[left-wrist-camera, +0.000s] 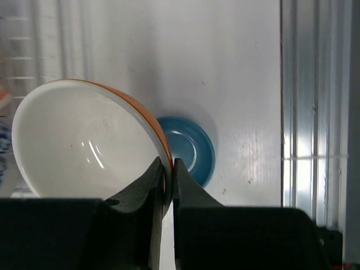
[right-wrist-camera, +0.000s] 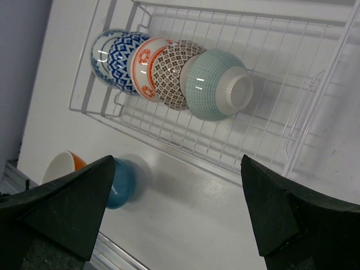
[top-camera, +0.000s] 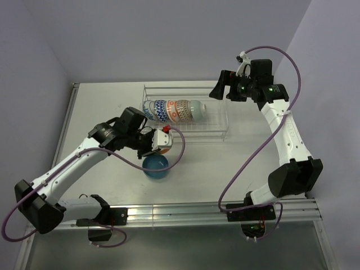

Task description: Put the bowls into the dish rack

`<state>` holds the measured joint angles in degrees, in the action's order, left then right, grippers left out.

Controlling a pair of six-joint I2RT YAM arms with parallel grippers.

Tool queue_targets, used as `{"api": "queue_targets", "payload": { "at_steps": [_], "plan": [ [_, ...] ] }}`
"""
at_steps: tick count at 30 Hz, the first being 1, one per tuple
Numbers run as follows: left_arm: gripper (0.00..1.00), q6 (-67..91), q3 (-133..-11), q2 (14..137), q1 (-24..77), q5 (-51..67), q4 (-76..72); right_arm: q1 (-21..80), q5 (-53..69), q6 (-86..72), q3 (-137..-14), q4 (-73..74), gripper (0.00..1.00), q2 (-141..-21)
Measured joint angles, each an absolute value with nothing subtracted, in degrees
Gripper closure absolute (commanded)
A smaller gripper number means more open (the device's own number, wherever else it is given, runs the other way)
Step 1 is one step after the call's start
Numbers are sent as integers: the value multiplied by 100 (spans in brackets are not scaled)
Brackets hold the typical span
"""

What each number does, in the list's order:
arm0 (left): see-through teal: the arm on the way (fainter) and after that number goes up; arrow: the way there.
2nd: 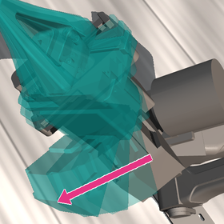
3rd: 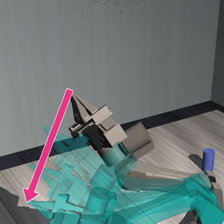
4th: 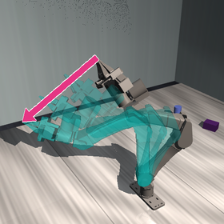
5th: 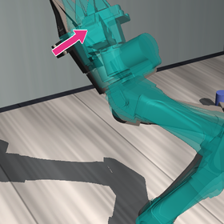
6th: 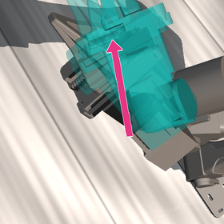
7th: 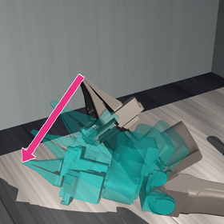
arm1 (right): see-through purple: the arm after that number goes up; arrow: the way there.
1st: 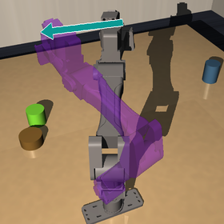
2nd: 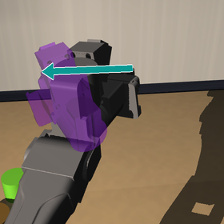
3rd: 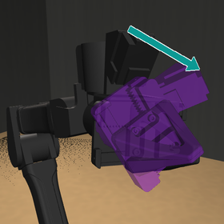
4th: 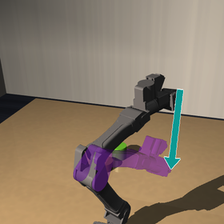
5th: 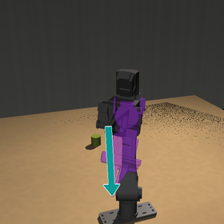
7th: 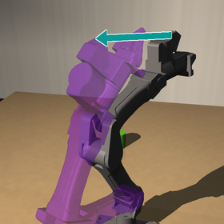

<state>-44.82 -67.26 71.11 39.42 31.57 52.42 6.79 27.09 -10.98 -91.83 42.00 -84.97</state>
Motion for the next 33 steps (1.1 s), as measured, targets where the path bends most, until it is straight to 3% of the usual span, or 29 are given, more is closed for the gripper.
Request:
{"api": "queue_targets", "payload": {
  "at_steps": [9,18,33],
  "plan": [
    [100,-2220,-6818,6654,3946,2655,2571,237,3122,-1723,-9183,4045,0,-8132],
    [100,-1376,-6849,7402,4206,1610,263,161,3719,-2521,-8604,3439,0,-7338],
    [100,-1361,-6969,8049,4936,1035,-823,864,3870,-4237,-7240,1708,0,-6886]
  ]
}}
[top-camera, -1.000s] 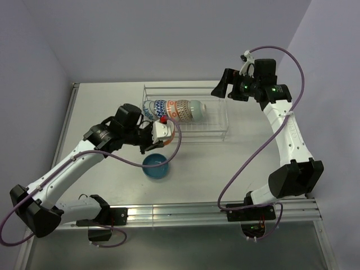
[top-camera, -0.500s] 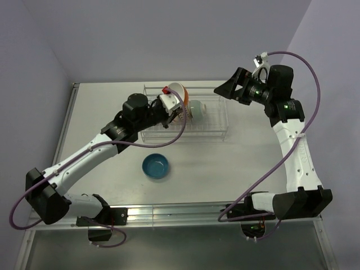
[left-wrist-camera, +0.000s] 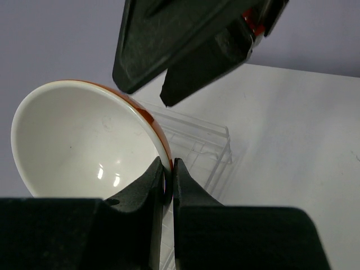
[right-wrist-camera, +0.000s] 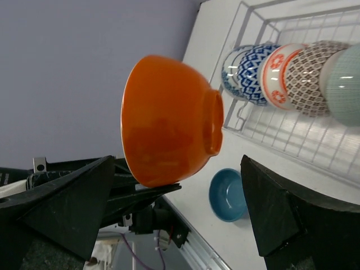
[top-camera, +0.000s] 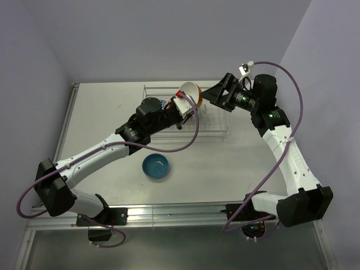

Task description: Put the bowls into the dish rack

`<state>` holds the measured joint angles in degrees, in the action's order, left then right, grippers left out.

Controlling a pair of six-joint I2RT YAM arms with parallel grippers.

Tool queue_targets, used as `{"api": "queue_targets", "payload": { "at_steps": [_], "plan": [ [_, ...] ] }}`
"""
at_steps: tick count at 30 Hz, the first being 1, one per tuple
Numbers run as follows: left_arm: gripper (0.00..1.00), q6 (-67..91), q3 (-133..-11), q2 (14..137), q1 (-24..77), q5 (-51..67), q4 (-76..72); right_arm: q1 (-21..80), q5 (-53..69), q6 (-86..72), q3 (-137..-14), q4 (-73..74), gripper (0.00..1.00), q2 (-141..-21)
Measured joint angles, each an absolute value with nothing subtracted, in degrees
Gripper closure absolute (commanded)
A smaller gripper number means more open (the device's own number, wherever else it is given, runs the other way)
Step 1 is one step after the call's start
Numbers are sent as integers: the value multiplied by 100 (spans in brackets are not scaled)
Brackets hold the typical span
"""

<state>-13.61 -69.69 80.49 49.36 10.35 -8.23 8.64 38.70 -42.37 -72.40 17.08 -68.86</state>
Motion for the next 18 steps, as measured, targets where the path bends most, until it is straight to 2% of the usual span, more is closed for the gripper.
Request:
{"api": "queue_targets", "payload": {
  "at_steps": [8,18],
  "plan": [
    [100,-1247,-7037,8101,4936,1035,-919,1361,3959,-4407,-7157,1275,0,-6984],
    [100,-1219,-6954,8036,4928,1111,-993,1439,4130,-4399,-7157,1114,0,-7212]
  ]
}}
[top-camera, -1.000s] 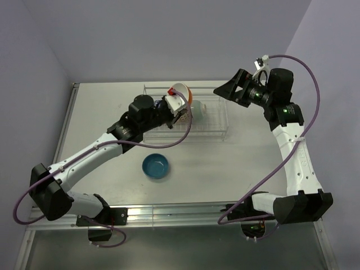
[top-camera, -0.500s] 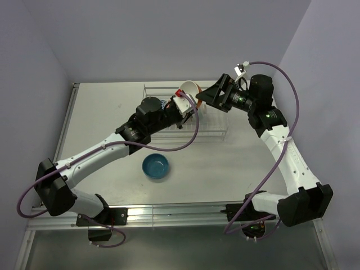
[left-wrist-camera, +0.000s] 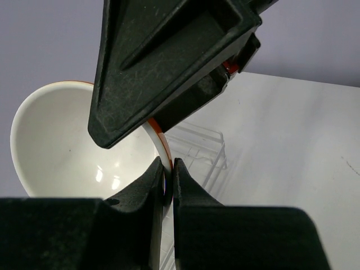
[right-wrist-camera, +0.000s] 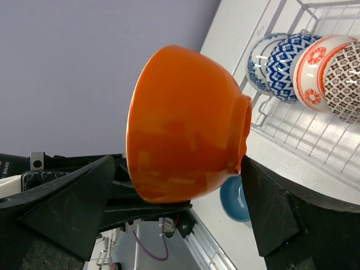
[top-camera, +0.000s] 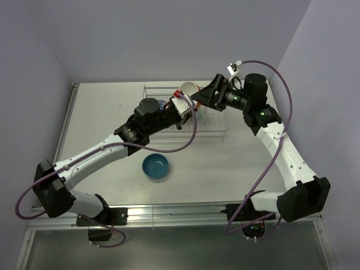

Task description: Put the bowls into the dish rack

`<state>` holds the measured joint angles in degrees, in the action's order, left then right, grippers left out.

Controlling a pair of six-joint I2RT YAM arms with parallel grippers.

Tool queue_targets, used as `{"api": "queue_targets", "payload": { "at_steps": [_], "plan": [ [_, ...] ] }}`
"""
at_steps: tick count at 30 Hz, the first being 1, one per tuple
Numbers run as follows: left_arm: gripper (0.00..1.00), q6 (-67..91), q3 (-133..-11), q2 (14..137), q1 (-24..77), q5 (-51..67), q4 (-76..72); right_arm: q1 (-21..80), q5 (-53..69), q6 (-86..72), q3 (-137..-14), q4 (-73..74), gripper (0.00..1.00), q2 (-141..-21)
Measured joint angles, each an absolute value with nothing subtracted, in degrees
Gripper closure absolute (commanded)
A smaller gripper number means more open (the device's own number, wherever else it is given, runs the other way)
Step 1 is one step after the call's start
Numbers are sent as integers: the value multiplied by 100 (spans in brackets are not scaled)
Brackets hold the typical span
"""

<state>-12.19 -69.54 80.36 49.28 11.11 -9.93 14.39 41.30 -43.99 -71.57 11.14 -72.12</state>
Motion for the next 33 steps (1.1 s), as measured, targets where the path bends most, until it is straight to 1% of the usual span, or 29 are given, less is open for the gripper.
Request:
{"api": "queue_targets", "payload": {
  "at_steps": [7,11,14,15,17,18,20,21,23,24,26,27,28,30,31,32,33],
  "plan": [
    [100,-1122,-6864,7756,4936,1260,-1004,1439,4174,-4254,-7157,1057,1,-7212],
    [100,-1079,-6858,7712,4936,1334,-1002,1439,4281,-4226,-7157,965,5,-7201],
    [100,-1026,-6838,7701,4936,1409,-1004,1444,4362,-4213,-7157,947,11,-7201],
    [100,-1017,-6834,7697,4936,1428,-1004,1446,4390,-4213,-7157,941,17,-7201],
    [100,-991,-6814,7695,4936,1463,-1004,1448,4471,-4226,-7157,910,24,-7201],
    [100,-982,-6803,7690,4936,1474,-1007,1450,4497,-4215,-7155,888,31,-7201],
    [100,-982,-6781,7673,4936,1481,-1002,1450,4556,-4248,-7116,825,37,-7201],
    [100,-980,-6775,7664,4936,1485,-987,1450,4580,-4265,-7091,799,45,-7201],
    [100,-980,-6772,7664,4936,1485,-972,1450,4628,-4281,-7054,751,54,-7201],
    [100,-980,-6772,7664,4936,1487,-956,1450,4639,-4296,-7037,731,64,-7201],
    [98,-985,-6772,7664,4936,1487,-950,1450,4648,-4296,-7037,725,77,-7201],
    [97,-985,-6772,7664,4936,1490,-947,1450,4648,-4296,-7037,725,95,-7201],
    [92,-987,-6772,7664,4936,1490,-941,1450,4652,-4292,-7037,725,100,-7201],
    [84,-991,-6772,7664,4936,1487,-928,1450,4654,-4268,-7037,733,100,-7201],
    [74,-998,-6772,7664,4936,1487,-917,1450,4654,-4248,-7039,746,100,-7201],
    [70,-1015,-6772,7664,4936,1481,-915,1450,4657,-4228,-7048,779,100,-7201],
    [60,-1017,-6772,7664,4936,1487,-915,1450,4654,-4206,-7052,816,100,-7201]
  ]
}}
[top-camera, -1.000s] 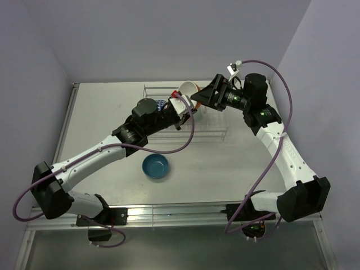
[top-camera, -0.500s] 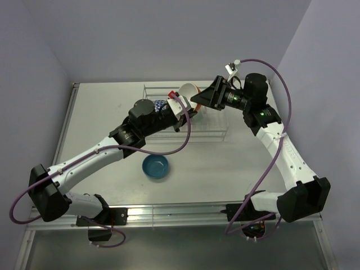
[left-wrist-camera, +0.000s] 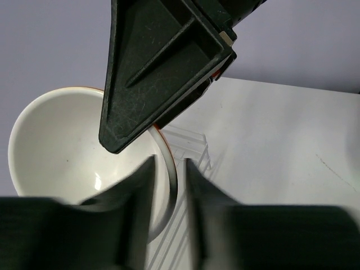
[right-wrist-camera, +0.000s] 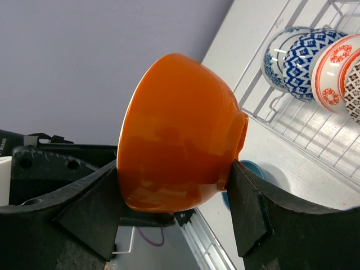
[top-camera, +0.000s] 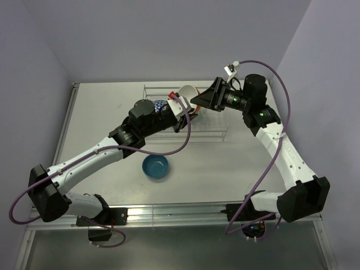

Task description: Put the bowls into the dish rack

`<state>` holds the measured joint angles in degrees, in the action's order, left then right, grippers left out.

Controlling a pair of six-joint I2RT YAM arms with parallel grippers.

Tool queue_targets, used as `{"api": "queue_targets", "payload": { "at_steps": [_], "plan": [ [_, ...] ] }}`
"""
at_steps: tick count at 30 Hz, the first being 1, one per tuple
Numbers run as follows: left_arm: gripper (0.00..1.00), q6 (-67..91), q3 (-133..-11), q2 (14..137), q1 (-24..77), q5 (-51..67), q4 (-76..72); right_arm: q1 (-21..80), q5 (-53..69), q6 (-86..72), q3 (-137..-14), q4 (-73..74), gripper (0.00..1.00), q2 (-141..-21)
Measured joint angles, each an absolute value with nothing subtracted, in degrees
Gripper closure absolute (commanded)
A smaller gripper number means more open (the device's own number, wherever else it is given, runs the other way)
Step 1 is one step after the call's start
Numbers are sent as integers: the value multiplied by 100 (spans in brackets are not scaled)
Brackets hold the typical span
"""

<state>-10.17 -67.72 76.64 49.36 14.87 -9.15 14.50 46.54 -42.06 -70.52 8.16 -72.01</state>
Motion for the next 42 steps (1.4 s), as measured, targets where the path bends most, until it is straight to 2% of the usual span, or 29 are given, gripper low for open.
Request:
{"api": "queue_targets", "payload": {
  "at_steps": [3,4,10,14,18,19,26,32,42],
  "plan": [
    [48,-1035,-6772,7649,4939,1483,-867,1435,4635,-4156,-7067,884,100,-7205],
    [40,-1033,-6772,7640,4939,1479,-836,1422,4615,-4121,-7091,934,100,-7212],
    [25,-993,-6772,7481,4936,1413,-558,1267,4246,-3739,-7395,1380,100,-7295],
    [19,-913,-6775,7220,4912,1365,-261,1114,3566,-3068,-7913,1935,100,-7605],
    [7,-770,-6908,7006,4757,1330,226,1074,2871,-2418,-8270,2480,100,-7994],
    [1,-725,-6989,6989,4685,1288,364,1072,2724,-2300,-8322,2582,100,-8084],
    [0,-143,-7599,6930,3953,1164,1411,1072,1743,-1647,-8438,3103,100,-8779],
    [0,137,-7419,6425,3594,1066,1863,1072,1114,-1352,-8552,3234,100,-9292],
    [0,370,-7100,6034,3361,1061,2025,1127,744,-1046,-9006,3376,100,-9990]
  ]
}}
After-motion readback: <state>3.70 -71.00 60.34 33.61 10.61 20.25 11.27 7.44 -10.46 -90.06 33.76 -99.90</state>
